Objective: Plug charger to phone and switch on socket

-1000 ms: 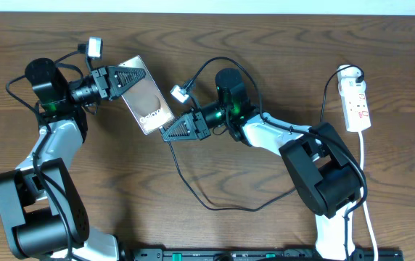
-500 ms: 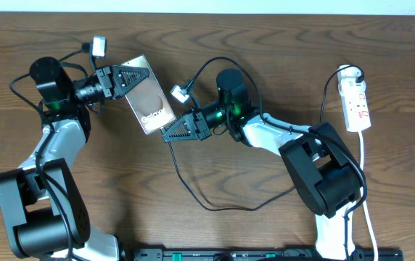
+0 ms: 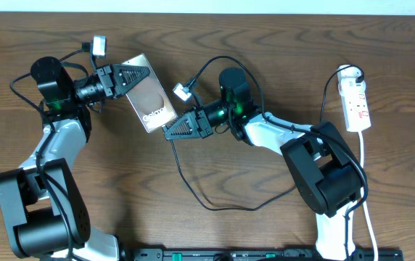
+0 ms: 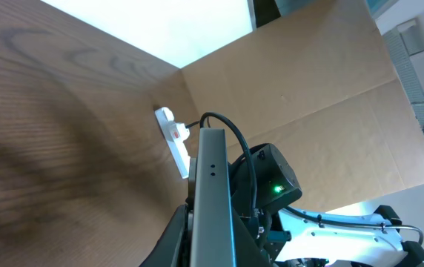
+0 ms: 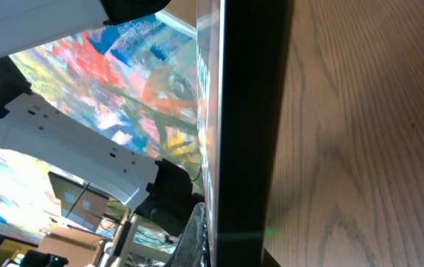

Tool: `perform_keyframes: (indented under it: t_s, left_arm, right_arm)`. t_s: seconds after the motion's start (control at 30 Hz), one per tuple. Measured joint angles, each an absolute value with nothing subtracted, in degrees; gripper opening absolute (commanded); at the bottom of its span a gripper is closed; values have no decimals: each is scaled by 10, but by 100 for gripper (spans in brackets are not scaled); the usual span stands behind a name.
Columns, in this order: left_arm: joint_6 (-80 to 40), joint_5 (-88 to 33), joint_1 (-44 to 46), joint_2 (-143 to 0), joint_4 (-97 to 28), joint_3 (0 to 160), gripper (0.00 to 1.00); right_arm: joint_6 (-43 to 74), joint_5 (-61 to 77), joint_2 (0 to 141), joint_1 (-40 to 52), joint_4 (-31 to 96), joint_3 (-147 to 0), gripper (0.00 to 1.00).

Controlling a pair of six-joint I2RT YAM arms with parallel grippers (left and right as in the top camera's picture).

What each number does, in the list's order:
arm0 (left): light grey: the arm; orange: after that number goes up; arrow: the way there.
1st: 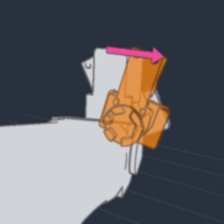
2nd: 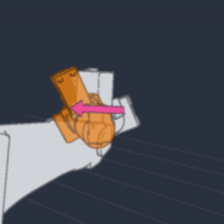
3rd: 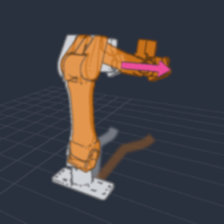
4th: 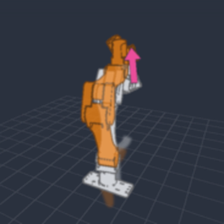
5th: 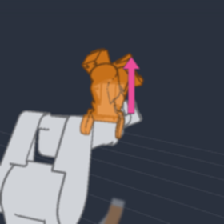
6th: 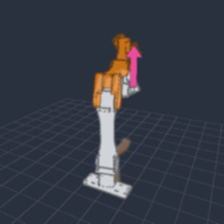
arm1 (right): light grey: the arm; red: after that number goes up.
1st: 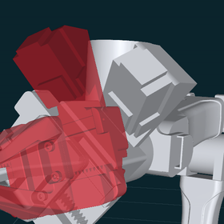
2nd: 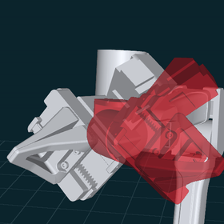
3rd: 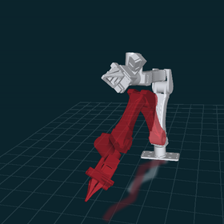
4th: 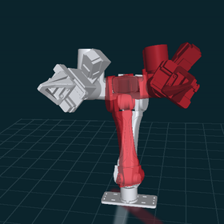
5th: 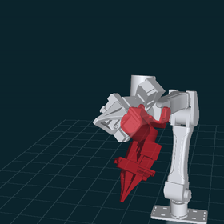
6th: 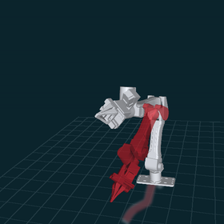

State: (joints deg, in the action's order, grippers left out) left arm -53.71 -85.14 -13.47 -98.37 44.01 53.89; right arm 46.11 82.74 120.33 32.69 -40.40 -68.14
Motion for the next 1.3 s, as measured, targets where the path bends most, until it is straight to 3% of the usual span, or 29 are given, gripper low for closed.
perform_keyframes:
  t_s: [0.67, 0.8, 0.87, 0.9, 1.03, 1.17, 1.23, 1.3]
  left_arm:
    - [-537, -849, -135, -984, 440, 539, 7]
    - [-537, -847, -135, -984, 440, 539, 7]
    - [-537, -849, -134, -984, 440, 539, 7]
    - [-535, -849, -134, -984, 439, 539, 7]
    - [-533, -860, -126, -984, 439, 539, 8]
    - [-534, -874, -124, -984, 437, 539, 8]
    - [-534, -880, -123, -984, 437, 539, 8]
    - [-534, -883, -123, -984, 437, 539, 8]
  right_arm:
    - [475, 823, 1203, 327, -405, -681, 1]
    - [476, 821, 1203, 327, -405, -681, 7]
    - [477, 811, 1203, 327, -406, -681, 13]
    - [477, 807, 1203, 326, -408, -681, 24]
    - [480, 781, 1203, 321, -412, -682, 51]
    - [483, 762, 1203, 317, -413, -682, 85]
    - [486, 754, 1203, 316, -412, -682, 96]
    - [485, 751, 1203, 316, -413, -682, 99]
